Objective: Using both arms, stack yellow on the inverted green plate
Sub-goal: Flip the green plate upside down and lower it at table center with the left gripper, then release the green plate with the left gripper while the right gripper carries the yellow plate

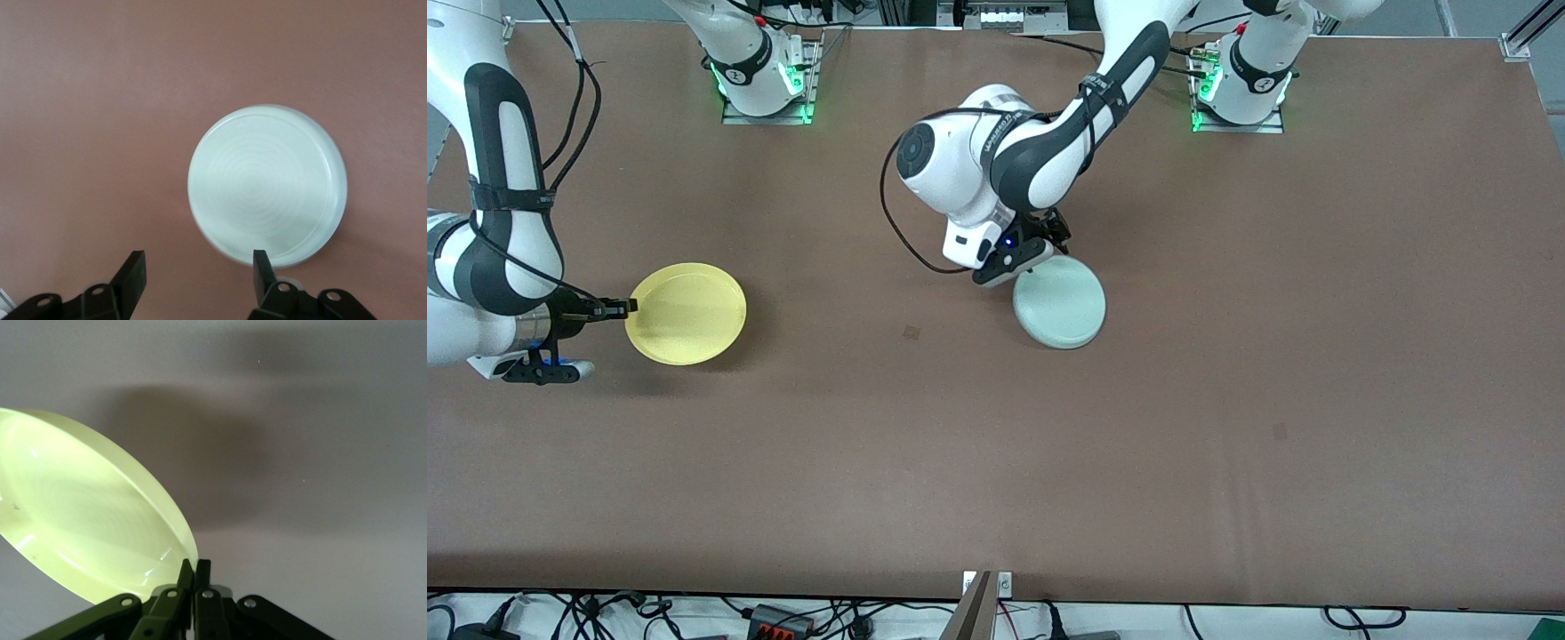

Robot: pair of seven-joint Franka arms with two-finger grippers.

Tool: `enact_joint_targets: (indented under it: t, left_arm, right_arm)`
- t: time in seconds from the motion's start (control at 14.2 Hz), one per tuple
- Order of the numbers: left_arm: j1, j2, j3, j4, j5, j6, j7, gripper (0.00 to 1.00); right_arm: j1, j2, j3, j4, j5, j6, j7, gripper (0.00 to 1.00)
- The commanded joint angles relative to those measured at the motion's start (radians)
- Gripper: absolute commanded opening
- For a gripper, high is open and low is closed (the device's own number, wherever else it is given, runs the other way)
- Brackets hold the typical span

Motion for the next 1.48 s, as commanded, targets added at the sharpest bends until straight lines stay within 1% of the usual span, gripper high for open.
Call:
enact_joint_targets:
  t: [0.0, 0.14, 0.21, 0.35, 0.56, 0.7, 0.85, 0.99, 1.13, 1.27, 1.34, 1.41]
  left_arm:
    - [0.009, -0.033, -0.047, -0.010, -0.021, 0.023, -0.007, 0.72]
    - [0.022, -0.059, -0.049, -0.010, -0.025, 0.023, 0.002, 0.73]
    - [0.042, -0.071, -0.050, -0.012, -0.027, 0.023, 0.019, 0.74]
    - [0.091, -0.123, -0.050, -0.022, -0.057, 0.013, 0.115, 0.75]
    - [0.174, -0.196, -0.050, -0.029, -0.071, -0.032, 0.299, 0.77]
    - [0.252, -0.237, -0.050, -0.029, -0.102, -0.050, 0.487, 0.79]
    - [0.337, -0.272, -0.052, -0.027, -0.125, -0.069, 0.633, 0.80]
    - [0.425, -0.304, -0.052, -0.027, -0.157, -0.092, 0.762, 0.81]
    - [0.513, -0.334, -0.050, -0.027, -0.197, -0.096, 0.870, 0.83]
    - [0.588, -0.354, -0.049, -0.023, -0.197, -0.113, 0.959, 0.88]
    - [0.631, -0.364, -0.052, -0.023, -0.202, -0.115, 1.002, 0.96]
    - [0.665, -0.377, -0.052, -0.019, -0.215, -0.116, 1.049, 1.00]
  right_arm:
    - [-0.012, -0.007, 0.006, 0.014, 0.016, -0.015, -0.018, 0.00]
    - [0.001, -0.012, 0.013, 0.052, 0.016, -0.016, -0.008, 0.00]
    - [0.011, -0.012, 0.015, 0.052, 0.017, -0.016, -0.008, 0.00]
    - [0.036, -0.009, 0.017, 0.051, 0.031, -0.018, -0.008, 0.00]
    - [0.063, 0.011, 0.017, 0.052, 0.177, -0.045, 0.000, 0.00]
    - [0.103, 0.043, 0.017, 0.052, 0.230, -0.033, 0.046, 0.00]
    - [0.167, 0.065, 0.017, 0.054, 0.263, -0.030, 0.096, 0.00]
    - [0.233, 0.083, 0.017, 0.057, 0.328, -0.009, 0.188, 0.00]
    - [0.328, 0.103, 0.017, 0.060, 0.361, 0.031, 0.265, 0.00]
    - [0.408, 0.115, 0.017, 0.060, 0.414, 0.093, 0.375, 0.00]
    - [0.441, 0.126, 0.017, 0.061, 0.445, 0.116, 0.415, 0.00]
    - [0.474, 0.138, 0.017, 0.061, 0.473, 0.151, 0.446, 0.00]
